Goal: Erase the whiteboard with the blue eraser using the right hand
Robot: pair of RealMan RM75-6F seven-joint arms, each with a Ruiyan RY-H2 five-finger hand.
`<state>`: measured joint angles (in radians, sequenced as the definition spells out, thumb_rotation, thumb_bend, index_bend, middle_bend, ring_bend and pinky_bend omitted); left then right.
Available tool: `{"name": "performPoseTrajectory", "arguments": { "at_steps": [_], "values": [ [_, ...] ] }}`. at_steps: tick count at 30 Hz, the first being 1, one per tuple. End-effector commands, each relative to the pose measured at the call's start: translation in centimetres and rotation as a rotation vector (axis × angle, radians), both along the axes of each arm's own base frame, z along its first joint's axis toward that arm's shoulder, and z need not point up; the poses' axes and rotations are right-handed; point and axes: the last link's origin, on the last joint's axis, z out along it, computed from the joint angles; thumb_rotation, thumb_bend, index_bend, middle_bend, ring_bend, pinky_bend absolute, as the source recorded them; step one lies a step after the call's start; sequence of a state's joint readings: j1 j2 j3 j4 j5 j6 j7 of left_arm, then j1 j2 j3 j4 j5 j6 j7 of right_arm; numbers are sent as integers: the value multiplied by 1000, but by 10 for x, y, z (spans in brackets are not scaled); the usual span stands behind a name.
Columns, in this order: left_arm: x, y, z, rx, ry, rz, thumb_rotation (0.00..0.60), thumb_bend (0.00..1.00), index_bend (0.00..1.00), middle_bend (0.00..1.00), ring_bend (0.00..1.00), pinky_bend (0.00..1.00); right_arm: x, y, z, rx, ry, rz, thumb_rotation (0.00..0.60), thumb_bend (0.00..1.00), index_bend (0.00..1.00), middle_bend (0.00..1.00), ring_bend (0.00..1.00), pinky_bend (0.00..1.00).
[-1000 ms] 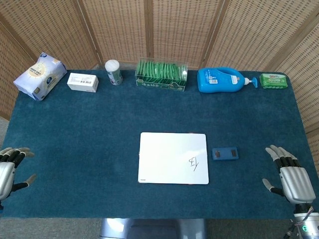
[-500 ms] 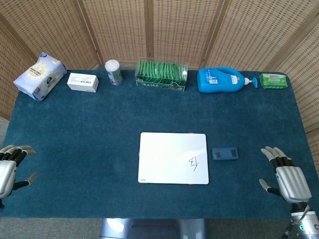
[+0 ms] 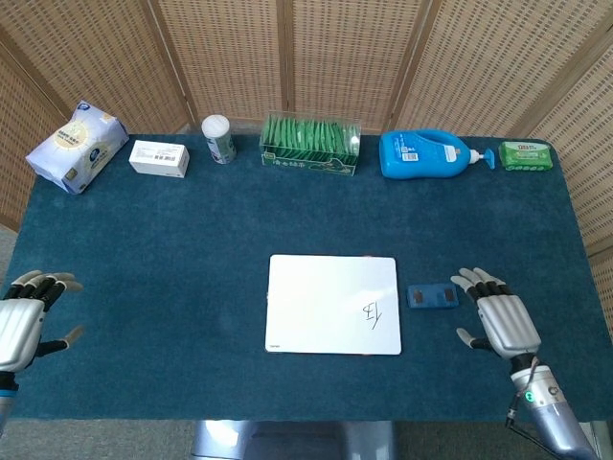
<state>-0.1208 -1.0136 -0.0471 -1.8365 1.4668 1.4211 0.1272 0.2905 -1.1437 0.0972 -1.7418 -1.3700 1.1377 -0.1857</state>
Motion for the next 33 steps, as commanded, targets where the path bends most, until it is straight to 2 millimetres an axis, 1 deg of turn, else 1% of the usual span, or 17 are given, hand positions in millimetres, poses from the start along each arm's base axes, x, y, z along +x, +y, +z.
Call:
{"name": "performPoseTrajectory", "arguments": {
  "at_steps": [1, 5, 9, 15, 24, 33],
  "values": [
    [3, 4, 1, -7, 5, -10, 600, 267, 332, 291, 255, 174, 4, -18, -14, 27, 37, 7, 600, 253, 172, 115, 0, 165],
    [7, 8, 0, -16, 11, -28, 600, 267, 332, 290, 254, 173, 1, -34, -26, 55, 73, -10, 600, 254, 173, 101, 0, 130],
    [10, 12, -1, -17, 10, -40, 600, 267, 333, 291, 255, 171, -2, -41, -34, 74, 108, -26, 600, 255, 178, 92, 0, 108],
    [11, 14, -3, -23, 3, -49, 600, 268, 333, 291, 255, 170, -8, -44, -40, 85, 130, -45, 600, 255, 211, 91, 0, 105],
    [9, 17, -8, -43, -19, -50, 600, 267, 334, 291, 255, 170, -15, -49, -46, 97, 159, -53, 600, 266, 230, 91, 0, 105],
    [7, 16, -5, -33, -23, -48, 600, 267, 335, 291, 255, 170, -18, -57, -52, 100, 175, -56, 600, 270, 231, 91, 0, 105]
  ]
}}
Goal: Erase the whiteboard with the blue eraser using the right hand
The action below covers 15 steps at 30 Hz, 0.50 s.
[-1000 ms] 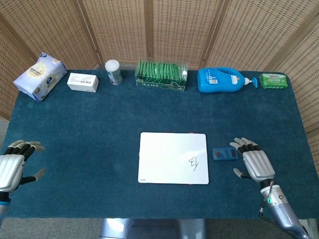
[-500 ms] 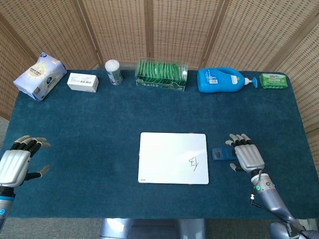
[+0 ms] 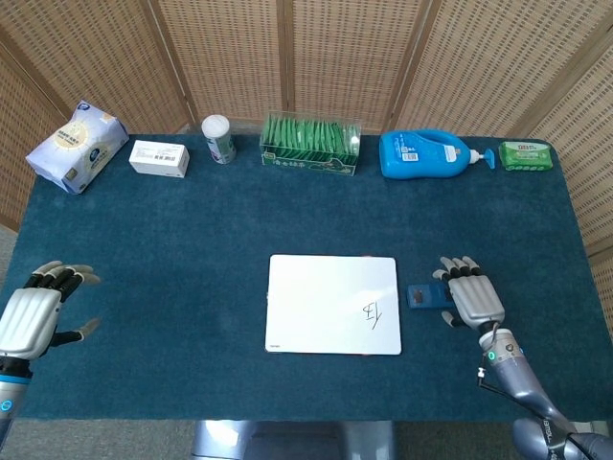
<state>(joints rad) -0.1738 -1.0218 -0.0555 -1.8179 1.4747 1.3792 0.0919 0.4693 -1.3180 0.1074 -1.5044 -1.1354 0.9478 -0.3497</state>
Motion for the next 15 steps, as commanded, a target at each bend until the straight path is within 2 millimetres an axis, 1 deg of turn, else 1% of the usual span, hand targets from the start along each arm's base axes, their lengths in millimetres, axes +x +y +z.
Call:
{"name": "performPoseTrajectory", "arguments": {
  "at_steps": [1, 11, 15],
  "values": [
    [-1, -1, 1, 2, -1, 1, 600, 267, 335, 291, 255, 170, -1, -2, -2, 6, 6, -2, 600, 272, 231, 91, 0, 105],
    [-3, -1, 1, 3, -7, 6, 600, 267, 335, 291, 255, 170, -8, -3, -6, 21, 29, -18, 600, 277, 234, 92, 0, 105],
    [-3, -1, 1, 7, -9, 2, 600, 268, 335, 290, 255, 170, -7, -6, -7, 25, 29, -21, 600, 279, 281, 96, 0, 106]
  ]
}}
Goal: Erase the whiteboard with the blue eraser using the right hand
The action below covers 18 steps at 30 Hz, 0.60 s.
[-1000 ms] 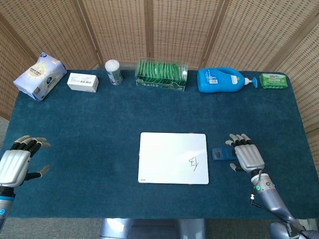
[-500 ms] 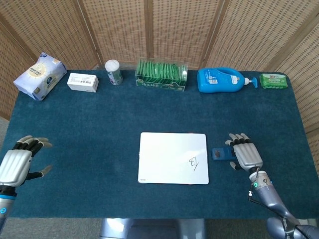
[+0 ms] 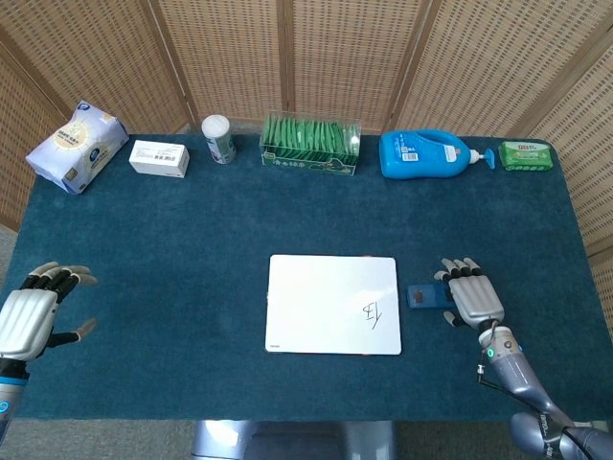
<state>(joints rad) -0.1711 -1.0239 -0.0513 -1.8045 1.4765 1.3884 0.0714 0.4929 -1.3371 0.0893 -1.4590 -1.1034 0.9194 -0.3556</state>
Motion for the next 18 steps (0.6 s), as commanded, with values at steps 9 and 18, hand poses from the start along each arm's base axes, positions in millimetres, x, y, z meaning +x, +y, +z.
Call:
{"name": "performPoseTrajectory", "arguments": {
  "at_steps": [9, 18],
  "values": [
    [-4, -5, 4, 13, 4, 7, 600, 267, 334, 291, 255, 170, 5, -10, -8, 1, -9, -2, 600, 281, 558, 168, 6, 119],
    [-7, -7, 7, 26, -3, 10, 600, 268, 334, 291, 255, 170, 16, -11, 3, -40, -53, 14, 600, 324, 706, 243, 78, 151]
  ]
}}
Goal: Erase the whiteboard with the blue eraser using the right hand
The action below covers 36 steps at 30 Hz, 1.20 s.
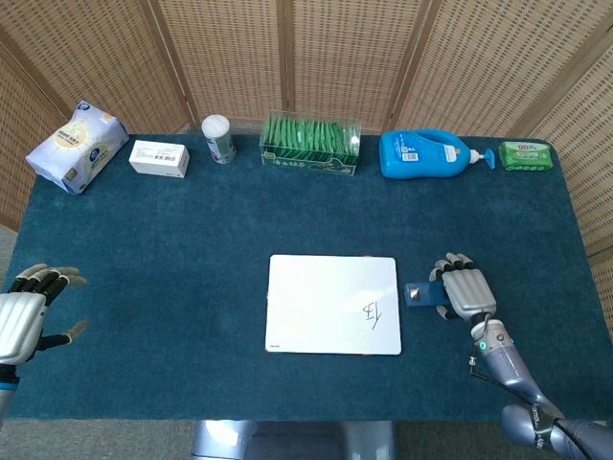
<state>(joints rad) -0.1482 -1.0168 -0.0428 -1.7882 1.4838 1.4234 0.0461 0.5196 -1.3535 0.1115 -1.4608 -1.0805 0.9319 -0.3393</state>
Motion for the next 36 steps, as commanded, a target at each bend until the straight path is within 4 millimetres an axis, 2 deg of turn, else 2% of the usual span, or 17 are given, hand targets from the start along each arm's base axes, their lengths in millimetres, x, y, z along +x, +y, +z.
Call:
{"name": "performPoseTrajectory", "arguments": {
  "at_steps": [1, 5, 13, 24, 31, 36],
  "values": [
    [1, 0, 0, -1, 0, -4, 600, 267, 334, 291, 255, 170, 6, 1, 7, -16, -12, 11, 600, 324, 709, 245, 80, 151],
    [3, 2, -2, -6, 1, -12, 600, 267, 334, 291, 255, 170, 15, 5, 15, -20, -32, 18, 600, 323, 721, 255, 90, 152],
    [8, 7, -4, -8, 9, -32, 600, 267, 334, 290, 255, 170, 54, 22, 17, 25, -111, 60, 600, 327, 736, 268, 106, 153],
    [7, 8, -3, -6, 8, -35, 600, 267, 335, 291, 255, 170, 97, 36, -24, 89, 0, 161, 600, 346, 737, 269, 125, 155],
    [4, 6, -2, -6, 4, -28, 600, 268, 335, 291, 255, 170, 116, 37, -50, 131, 24, 173, 600, 348, 735, 269, 126, 155],
    [1, 5, 1, 4, 0, -25, 600, 267, 334, 290, 255, 170, 130, 31, -69, 150, 19, 192, 600, 348, 736, 269, 126, 155]
  ]
}}
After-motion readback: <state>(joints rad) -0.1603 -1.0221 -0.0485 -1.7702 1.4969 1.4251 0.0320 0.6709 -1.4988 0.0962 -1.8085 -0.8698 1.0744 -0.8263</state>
